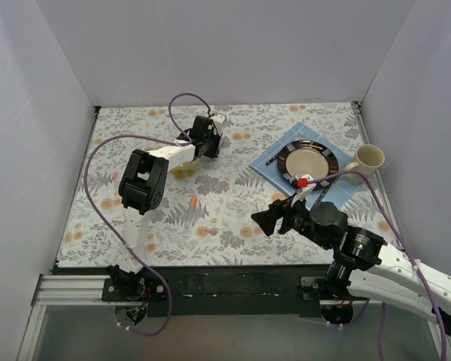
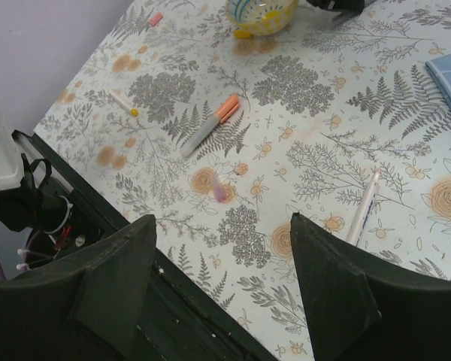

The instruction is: Insert the pens into the pen caps

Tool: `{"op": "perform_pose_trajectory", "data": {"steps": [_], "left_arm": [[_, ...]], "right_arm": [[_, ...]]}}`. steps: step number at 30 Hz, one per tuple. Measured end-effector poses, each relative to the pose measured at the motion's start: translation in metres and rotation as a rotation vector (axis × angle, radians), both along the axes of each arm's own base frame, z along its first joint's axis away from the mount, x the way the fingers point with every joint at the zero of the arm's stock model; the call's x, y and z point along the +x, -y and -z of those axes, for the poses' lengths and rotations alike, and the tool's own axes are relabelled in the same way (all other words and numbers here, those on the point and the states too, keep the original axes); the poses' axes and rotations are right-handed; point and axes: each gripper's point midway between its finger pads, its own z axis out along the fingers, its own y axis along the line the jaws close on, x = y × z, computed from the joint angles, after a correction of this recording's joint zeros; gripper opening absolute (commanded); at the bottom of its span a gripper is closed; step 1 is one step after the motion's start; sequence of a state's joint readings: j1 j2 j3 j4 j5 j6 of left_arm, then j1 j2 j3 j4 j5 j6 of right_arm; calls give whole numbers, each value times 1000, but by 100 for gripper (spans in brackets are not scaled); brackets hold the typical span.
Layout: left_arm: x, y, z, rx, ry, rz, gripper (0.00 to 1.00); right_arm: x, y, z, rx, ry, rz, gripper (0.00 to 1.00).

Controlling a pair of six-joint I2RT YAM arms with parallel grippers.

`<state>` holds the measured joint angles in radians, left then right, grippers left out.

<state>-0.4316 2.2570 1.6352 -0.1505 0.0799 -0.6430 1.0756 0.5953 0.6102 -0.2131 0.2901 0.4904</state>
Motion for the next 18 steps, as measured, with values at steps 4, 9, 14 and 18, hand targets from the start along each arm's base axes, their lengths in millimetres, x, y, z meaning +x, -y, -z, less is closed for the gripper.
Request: {"op": "perform_pose_trajectory", "data": {"steps": [4,9,14,18], "left_arm": [[-34,9,-1,-61,-54,17,0],[-112,18,-5,-150,-187,58,0],[-165,32,-38,-280,-224,123,0],[-186,41,-88,-437,-169,179,0]], "right_arm": [[12,3,4,-13,1,64,79],[65,9,11,-108,-59,223,77],[102,22,11,-38,-127,314,76],[112,12,0,77,-161,307,74]]}}
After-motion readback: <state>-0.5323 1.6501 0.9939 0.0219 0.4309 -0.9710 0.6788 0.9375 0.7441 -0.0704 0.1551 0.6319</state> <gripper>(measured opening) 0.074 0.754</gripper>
